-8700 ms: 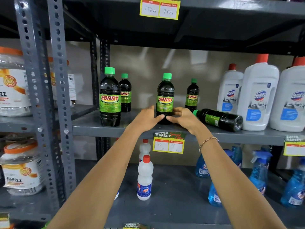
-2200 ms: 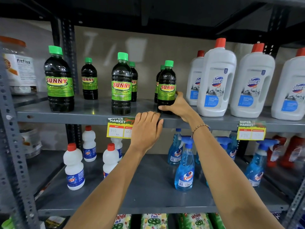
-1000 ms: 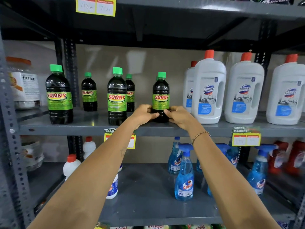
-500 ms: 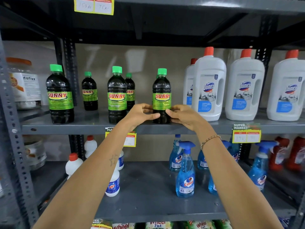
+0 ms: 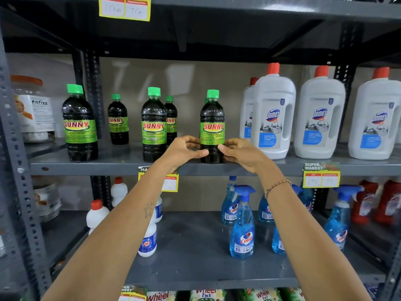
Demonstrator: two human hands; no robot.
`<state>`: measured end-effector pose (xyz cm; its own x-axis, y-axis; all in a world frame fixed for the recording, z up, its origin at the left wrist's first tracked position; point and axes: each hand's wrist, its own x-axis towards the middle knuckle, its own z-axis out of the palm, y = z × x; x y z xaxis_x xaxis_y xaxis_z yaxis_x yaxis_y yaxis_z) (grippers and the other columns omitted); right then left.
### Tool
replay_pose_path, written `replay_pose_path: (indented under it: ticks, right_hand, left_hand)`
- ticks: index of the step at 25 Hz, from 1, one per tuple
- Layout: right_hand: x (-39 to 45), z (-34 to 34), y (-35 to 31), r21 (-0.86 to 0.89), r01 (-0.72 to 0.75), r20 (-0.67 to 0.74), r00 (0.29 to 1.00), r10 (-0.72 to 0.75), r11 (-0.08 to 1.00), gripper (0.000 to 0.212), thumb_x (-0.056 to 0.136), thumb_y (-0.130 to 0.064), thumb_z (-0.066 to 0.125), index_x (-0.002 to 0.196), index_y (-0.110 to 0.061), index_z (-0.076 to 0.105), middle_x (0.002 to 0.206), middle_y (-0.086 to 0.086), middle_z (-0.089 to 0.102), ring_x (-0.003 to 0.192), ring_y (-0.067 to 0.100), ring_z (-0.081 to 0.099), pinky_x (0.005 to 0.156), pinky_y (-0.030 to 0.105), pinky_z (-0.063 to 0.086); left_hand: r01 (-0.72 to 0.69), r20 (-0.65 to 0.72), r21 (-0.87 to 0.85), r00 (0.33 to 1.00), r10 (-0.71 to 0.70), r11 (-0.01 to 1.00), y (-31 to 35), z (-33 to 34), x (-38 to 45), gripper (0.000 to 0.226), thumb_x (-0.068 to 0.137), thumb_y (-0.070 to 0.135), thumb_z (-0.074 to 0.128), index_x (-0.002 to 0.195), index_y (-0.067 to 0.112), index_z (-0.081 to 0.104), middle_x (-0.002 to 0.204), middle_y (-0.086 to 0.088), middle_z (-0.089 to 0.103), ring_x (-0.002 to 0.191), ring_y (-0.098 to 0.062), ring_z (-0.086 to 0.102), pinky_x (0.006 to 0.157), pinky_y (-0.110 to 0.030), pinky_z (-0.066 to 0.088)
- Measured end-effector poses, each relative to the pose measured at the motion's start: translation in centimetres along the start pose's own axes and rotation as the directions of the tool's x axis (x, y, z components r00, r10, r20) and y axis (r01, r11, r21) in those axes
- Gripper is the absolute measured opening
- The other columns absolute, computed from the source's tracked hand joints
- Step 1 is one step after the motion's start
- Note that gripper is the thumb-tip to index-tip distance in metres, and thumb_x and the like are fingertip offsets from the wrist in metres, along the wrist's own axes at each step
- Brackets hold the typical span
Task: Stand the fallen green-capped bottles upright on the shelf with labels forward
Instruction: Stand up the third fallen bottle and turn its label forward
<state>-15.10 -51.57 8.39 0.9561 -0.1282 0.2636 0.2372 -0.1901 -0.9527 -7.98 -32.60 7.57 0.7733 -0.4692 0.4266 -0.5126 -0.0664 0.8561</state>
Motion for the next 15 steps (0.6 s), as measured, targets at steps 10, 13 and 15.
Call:
replay_pose_path:
  ticks: [10,13,15]
  right_hand:
    - [-1.0,0.7,-0.4,-0.077,-0.001,-0.087,0.996,-0.005,0.997,0.047,0.089,-0.018,0.066,0.13,-0.001,0.049,0.117,0.011,0.064,0.107,0.019,0.061,0.093,0.031,0.052]
    - [-1.9,2.1,-0.6,-0.259,0.131,-0.384,0.895,-0.226,0.957,0.024,0.09,-0.022,0.065,0.11,-0.009,0.06,0.091,-0.004,0.062,0.096,0.02,0.064,0.091,0.037,0.055]
    - [-2.7,4.2,-1.3,-0.317,0.276,-0.43,0.811,-0.397,0.907,0.004,0.089,-0.018,0.065,0.091,-0.019,0.061,0.082,-0.004,0.064,0.087,0.024,0.068,0.083,0.039,0.058]
  left_hand:
    - [-0.023,-0.035,0.131,0.999,0.028,0.991,0.5,0.1,-0.8,0.046,0.075,0.022,0.079,0.116,0.012,0.061,0.109,-0.004,0.069,0.099,-0.014,0.065,0.089,-0.026,0.05]
    - [-0.109,-0.159,0.269,0.975,0.155,0.957,0.7,-0.2,-1.9,0.04,0.075,0.026,0.08,0.108,0.012,0.064,0.093,0.004,0.067,0.078,-0.004,0.063,0.072,-0.014,0.049]
    - [-0.214,-0.288,0.271,0.912,0.291,0.939,1.0,-0.7,-3.0,0.024,0.076,0.024,0.079,0.094,0.013,0.067,0.08,0.007,0.066,0.067,0.002,0.059,0.065,-0.01,0.046]
